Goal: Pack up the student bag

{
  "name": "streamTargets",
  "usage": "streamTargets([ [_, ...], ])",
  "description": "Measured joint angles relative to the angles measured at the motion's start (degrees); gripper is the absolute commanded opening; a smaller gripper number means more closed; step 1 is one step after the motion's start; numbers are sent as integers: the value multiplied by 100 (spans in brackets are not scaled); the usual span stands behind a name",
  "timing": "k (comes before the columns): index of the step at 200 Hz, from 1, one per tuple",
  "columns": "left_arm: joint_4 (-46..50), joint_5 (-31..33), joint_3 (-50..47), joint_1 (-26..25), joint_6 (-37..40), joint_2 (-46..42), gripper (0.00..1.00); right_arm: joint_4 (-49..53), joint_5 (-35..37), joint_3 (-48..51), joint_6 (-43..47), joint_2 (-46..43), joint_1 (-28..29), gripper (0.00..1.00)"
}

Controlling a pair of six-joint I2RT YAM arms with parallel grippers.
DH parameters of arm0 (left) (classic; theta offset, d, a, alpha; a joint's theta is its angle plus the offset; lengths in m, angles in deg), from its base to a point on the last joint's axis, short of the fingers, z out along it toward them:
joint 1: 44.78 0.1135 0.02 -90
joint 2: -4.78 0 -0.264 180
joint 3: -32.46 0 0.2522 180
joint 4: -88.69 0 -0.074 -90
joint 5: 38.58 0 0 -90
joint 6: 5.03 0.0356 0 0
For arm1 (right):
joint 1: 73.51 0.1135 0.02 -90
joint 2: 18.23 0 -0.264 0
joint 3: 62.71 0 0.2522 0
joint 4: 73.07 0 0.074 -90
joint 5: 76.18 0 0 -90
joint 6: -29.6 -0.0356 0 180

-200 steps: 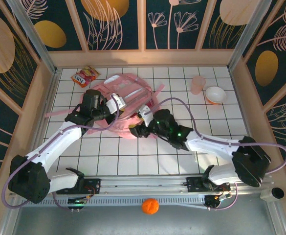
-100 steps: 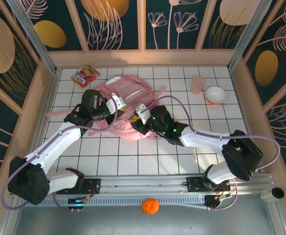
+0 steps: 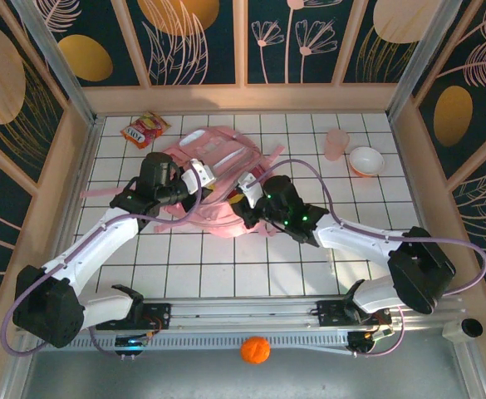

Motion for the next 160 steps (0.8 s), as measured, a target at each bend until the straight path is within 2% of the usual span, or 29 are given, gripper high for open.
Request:
streamTargets([
  [28, 37, 0, 0, -17, 0, 7, 0, 107, -258, -35, -50, 0, -44, 0],
  [35, 48, -4, 0, -17, 0, 7, 10, 129, -361, -44, -111, 0, -55, 0],
  [55, 103, -57, 9, -13, 90, 4, 51, 166, -605, -44, -398, 0, -66, 0],
  [72, 92, -57, 15, 13, 293, -85, 65, 295, -741, -4, -737, 0, -90, 0],
  [121, 181, -164, -446, -44, 1226, -1067, 68, 385, -1029, 24, -1250, 0, -131, 0],
  [160, 315, 59, -577, -479, 1709, -767, 65, 424, -1204, 15, -1438, 2, -153, 0],
])
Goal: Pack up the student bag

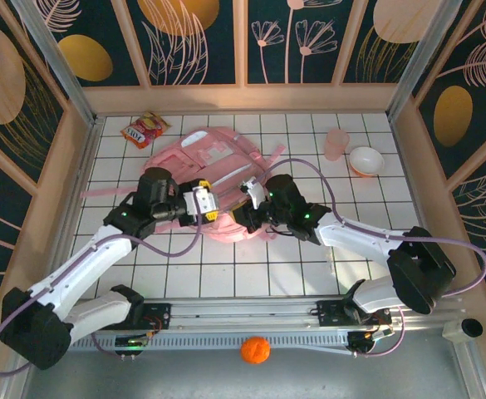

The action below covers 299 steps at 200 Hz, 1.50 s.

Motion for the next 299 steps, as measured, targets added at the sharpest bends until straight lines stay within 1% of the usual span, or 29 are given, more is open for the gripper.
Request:
streamTargets([
  [17, -48, 234, -177, -68, 57, 192, 64, 20, -114, -13, -118, 0, 0, 0],
  [39, -131, 389, -420, -76, 103, 304, 64, 81, -297, -87, -365, 44, 0, 0],
  [47, -181, 398, -461, -85, 105, 339, 62, 96, -330, -98, -468, 59, 0, 0],
  [50, -205, 402, -472, -94, 101, 352, 59, 98, -345, -98, -516, 63, 0, 0],
  [89, -704, 356, -796, -227, -46, 474, 6, 245, -387, -98, -984, 81, -46, 0],
  [96, -793, 302, -855, -243, -140, 498, 0, 289, -380, -101, -1032, 103, -50, 0],
  [130, -1325, 4, -1130, -258, -730, 546, 0, 378, -107, -98, -1255, 162, -35, 0],
  [155, -1792, -79, -1425, -269, -1102, 608, 0, 378, 337, -59, -1307, 219, 131, 0],
  [179, -1821, -63, -1453, -297, -1132, 815, 0, 369, 671, -13, -1309, 387, 302, 11],
  [187, -1821, -57, -1453, -306, -1121, 870, 0, 369, 765, -4, -1296, 422, 343, 17],
  [207, -1856, -35, -1453, -337, -1064, 894, 0, 363, 911, 94, -1296, 426, 396, 36],
  [217, -1882, -33, -1456, -354, -1038, 894, 0, 361, 949, 155, -1325, 409, 402, 40],
  [231, -1895, -26, -1464, -365, -1010, 894, 0, 382, 970, 260, -1342, 271, 404, 44],
  [271, -1908, -20, -1464, -365, -999, 890, 0, 909, 1106, 433, -1569, -658, 420, 45],
  [289, -1910, -20, -1464, -365, -1003, 879, 0, 1495, 1626, 240, -1943, -896, 579, 45],
  [299, -1921, -20, -1469, -365, -1010, 874, 0, 1775, 1939, 44, -2127, -859, 802, 45],
])
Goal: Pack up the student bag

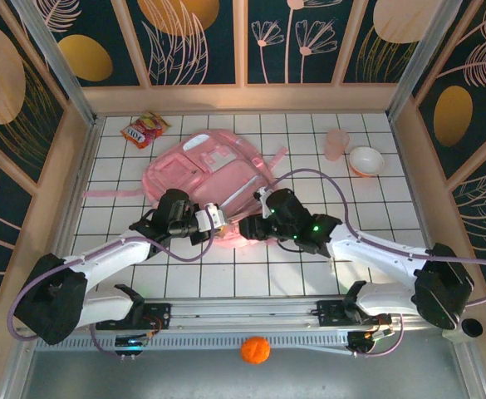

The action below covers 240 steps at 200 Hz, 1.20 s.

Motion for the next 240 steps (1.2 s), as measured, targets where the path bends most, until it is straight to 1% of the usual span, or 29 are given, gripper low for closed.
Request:
streamTargets([
  [22, -31, -2, -7, 0, -59, -2, 0, 367, 647, -417, -444, 348, 597, 45],
  [34, -39, -17, -7, 0, -94, 0, 0, 411, 870, -540, -599, 573, 780, 45],
  [65, -81, -127, -7, 0, -229, 4, 0, 415, 1263, -601, -752, 1078, 817, 44],
  [91, -94, -208, -7, 0, -280, 57, 0, 376, 1331, -605, -748, 1320, 811, 41],
  [114, -98, -234, -4, 0, -317, 76, 0, 358, 1368, -612, -699, 1388, 772, 35],
  [129, -116, -256, -4, 0, -350, 76, 0, 286, 1370, -614, -638, 1410, 708, 28],
  [141, -118, -282, -4, 0, -382, 79, 0, 232, 1368, -616, -614, 1412, 651, 18],
  [150, -125, -302, -4, 0, -404, 83, 0, 190, 1364, -621, -564, 1412, 610, 12],
  [164, -157, -310, -4, 0, -417, 87, 0, 157, 1325, -656, -514, 1412, 584, 0],
  [208, 118, -120, 153, -33, -197, 85, 0, 208, 1182, -667, -470, 1344, 426, 0],
  [222, 184, 13, 170, -63, -101, 24, 0, 243, 1117, -555, -470, 1174, 251, 0],
  [240, 262, 179, 170, -98, -17, -118, 0, 249, 1023, -280, -463, 857, -149, 0],
])
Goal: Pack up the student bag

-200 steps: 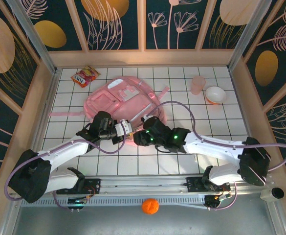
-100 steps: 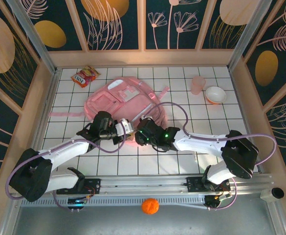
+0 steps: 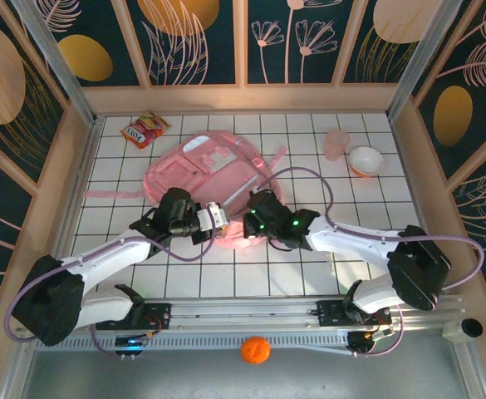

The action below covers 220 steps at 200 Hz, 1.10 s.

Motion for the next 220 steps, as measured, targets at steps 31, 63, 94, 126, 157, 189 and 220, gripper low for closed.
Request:
streamTargets([
  [31, 103, 118, 0, -57, 76, -79, 0, -74, -293, 358, 114, -348, -525, 0],
  [63, 400, 160, 120, -57, -136, -155, 42, -227, -542, 494, 258, -424, -581, 0],
  [94, 671, 330, 382, -9, -1482, -487, 61, -227, -542, 494, 310, -409, -579, 0],
  [126, 922, 1213, 669, 0, -3237, -1102, 63, -223, -568, 490, 452, -245, -516, 0],
  [157, 1703, 2068, 1198, 407, -4988, -894, 69, -201, -562, 422, 562, -42, -437, 0],
  [189, 2155, 2131, 1185, 1379, -6196, -289, 71, -201, -557, 415, 579, -2, -330, 0],
  [220, 1934, 1738, 872, 1521, -6981, 131, 69, -210, -505, 404, 575, 131, -181, 0],
])
